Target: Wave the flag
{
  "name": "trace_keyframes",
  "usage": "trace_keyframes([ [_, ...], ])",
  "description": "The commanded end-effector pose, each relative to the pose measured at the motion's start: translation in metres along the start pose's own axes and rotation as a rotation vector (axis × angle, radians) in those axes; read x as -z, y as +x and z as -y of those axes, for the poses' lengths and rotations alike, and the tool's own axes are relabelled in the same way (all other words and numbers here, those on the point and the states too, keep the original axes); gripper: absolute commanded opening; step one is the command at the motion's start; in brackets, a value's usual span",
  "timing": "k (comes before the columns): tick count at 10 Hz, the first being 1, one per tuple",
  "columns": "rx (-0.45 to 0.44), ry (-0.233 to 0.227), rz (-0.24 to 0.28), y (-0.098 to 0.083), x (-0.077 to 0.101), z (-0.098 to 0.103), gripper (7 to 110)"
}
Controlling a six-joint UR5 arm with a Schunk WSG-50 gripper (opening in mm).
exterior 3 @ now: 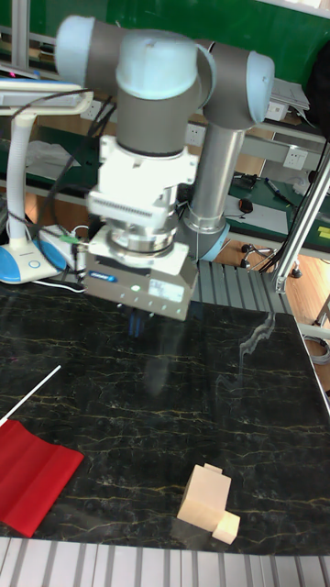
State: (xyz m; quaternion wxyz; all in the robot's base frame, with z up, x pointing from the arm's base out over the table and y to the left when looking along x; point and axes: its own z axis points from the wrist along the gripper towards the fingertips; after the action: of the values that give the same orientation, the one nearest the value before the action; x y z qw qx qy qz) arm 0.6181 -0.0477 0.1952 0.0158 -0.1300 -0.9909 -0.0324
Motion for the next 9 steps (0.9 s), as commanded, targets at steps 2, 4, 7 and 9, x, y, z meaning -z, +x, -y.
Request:
trace_keyframes([
  [2, -0.013, -0.036, 0.079, -0.047, -0.030, -0.005, 7],
  [4, -0.024, -0.042, 0.106, -0.059, -0.037, -0.012, 7],
  [7, -0.030, -0.028, 0.099, -0.060, -0.045, -0.012, 7],
  [9, -0.010, 0.009, 0.061, -0.049, -0.040, -0.002, 7],
])
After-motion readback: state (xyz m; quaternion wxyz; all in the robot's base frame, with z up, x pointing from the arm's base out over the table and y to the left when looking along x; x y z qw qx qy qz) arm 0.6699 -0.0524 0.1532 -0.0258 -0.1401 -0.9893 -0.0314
